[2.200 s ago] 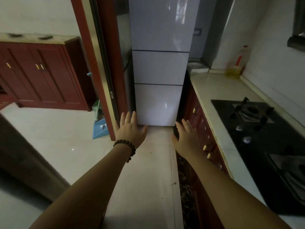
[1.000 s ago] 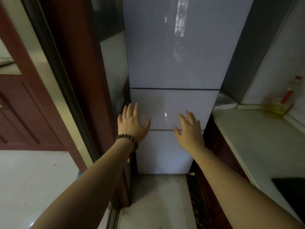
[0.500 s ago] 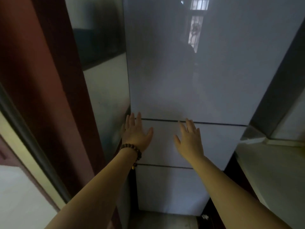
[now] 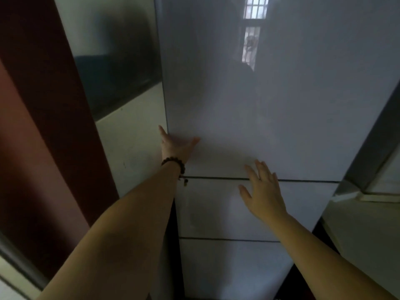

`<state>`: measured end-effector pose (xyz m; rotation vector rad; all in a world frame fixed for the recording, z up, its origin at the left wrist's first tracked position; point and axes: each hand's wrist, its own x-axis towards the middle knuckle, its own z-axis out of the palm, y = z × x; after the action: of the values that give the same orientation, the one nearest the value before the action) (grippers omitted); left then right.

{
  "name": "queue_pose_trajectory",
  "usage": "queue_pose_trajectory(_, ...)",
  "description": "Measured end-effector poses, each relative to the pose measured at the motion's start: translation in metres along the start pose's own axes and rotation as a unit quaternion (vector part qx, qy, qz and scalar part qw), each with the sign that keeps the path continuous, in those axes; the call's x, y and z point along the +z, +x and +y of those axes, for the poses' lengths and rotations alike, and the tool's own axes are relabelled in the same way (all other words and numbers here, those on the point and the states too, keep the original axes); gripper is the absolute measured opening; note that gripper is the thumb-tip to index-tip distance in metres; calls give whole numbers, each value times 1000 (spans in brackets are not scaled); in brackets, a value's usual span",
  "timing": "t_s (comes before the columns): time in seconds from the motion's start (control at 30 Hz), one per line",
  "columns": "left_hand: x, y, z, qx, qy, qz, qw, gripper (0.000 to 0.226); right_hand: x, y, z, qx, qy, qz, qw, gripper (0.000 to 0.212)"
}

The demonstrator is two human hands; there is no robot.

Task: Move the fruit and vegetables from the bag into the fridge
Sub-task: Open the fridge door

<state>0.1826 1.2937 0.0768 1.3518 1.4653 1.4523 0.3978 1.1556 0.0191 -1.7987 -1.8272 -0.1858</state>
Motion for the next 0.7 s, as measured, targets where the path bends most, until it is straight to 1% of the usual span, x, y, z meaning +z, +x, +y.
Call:
queue_pose_trajectory(0.07, -2, 5, -5, -12, 14, -8, 1000, 107, -4, 0, 0, -6, -10, 0, 1000, 61)
queue_pose_trajectory(0.13, -6, 5, -9, -10, 63, -4, 998, 92, -7, -2, -2, -8, -20, -10, 1000, 59)
queue_pose_trajectory(0.23, -10, 6, -4, -4, 118, -19, 993, 84, -11, -11, -9, -7, -28, 2, 1000, 59)
queue_pose_trajectory(0.3, -14, 0, -3, 1, 119, -13, 993, 83, -15, -20, -13, -1, -30, 13, 999, 60)
queue_pose_trajectory(0.37, -19, -16, -7, 11, 131, 6, 991, 86, -18, -30, -14, 16, -41, 3, 999, 60)
queue_pose_trajectory(0.47, -27, -45, -10, 34, 179, 31, 983, 85, -24, -47, -17, 44, -55, 1, 998, 61)
queue_pose_trajectory(0.53, -33, -64, -6, 45, 177, 47, 982, 85, -28, -60, -21, 52, -61, -9, 997, 61)
queue_pose_trajectory(0.63, -42, -100, -4, 71, 157, 38, 984, 87, -37, -82, -28, 58, -60, 0, 997, 61)
queue_pose_trajectory(0.7, -47, -129, -1, 65, 166, 29, 984, 93, -47, -96, -34, 63, -56, 8, 996, 61)
